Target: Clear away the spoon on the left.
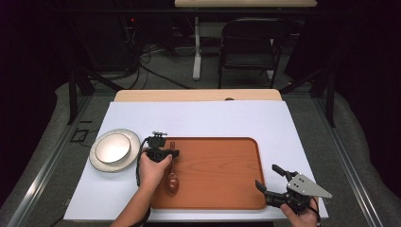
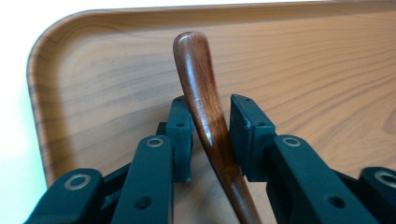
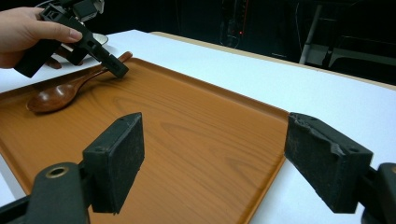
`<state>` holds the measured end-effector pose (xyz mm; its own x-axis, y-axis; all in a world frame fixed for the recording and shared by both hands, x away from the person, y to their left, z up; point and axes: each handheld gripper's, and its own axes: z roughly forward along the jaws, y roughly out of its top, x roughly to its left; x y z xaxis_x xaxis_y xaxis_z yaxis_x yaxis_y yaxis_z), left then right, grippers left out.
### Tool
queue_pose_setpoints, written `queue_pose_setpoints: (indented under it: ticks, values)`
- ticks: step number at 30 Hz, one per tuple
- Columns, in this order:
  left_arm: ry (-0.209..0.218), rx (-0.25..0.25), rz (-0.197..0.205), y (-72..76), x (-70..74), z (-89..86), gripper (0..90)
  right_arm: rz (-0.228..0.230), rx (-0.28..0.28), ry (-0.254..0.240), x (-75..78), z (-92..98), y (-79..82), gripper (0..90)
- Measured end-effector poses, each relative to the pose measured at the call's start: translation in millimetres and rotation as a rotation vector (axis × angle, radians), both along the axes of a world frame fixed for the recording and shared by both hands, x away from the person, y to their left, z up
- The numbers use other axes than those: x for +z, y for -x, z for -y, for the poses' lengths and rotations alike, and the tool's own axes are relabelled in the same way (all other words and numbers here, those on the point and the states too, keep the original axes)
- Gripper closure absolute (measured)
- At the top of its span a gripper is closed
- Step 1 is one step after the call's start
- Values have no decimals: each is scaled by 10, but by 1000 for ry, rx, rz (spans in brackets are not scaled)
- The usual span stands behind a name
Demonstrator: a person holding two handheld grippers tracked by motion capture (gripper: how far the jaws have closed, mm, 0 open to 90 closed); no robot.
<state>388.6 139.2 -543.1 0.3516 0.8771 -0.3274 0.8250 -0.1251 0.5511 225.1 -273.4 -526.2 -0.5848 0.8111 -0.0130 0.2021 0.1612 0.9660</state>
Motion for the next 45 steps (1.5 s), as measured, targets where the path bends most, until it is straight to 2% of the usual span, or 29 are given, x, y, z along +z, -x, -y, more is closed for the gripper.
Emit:
queue_pose_setpoints:
  ticks: [6,8,10,12,17,21,25,35,38,41,45]
  values:
    - [-27,1,46,44,52,20,548,-1,-1,-1,1,3,1,195]
    - [-60,2,73,58,76,27,487,0,0,0,1,1,2,195]
    - [-115,1,113,71,97,36,438,0,0,0,0,-1,1,195]
    - [-137,-10,136,82,122,34,418,0,0,1,0,-2,0,195]
    - [-133,-19,162,123,203,11,417,-1,0,0,-1,-1,-1,195]
    - [-114,-25,194,182,288,-27,417,-1,0,1,-1,-3,0,195]
    - [-96,-31,250,293,374,-105,420,-1,-1,0,0,-1,3,195]
    - [-52,-21,336,543,485,-349,422,1,-2,3,0,-7,0,195]
    - [-38,-10,354,620,503,-435,422,-2,-5,0,-1,0,0,195]
    - [-48,-10,351,697,506,-524,420,-2,-5,1,1,1,2,195]
    - [-48,1,367,818,502,-652,421,-3,-6,0,2,0,5,195]
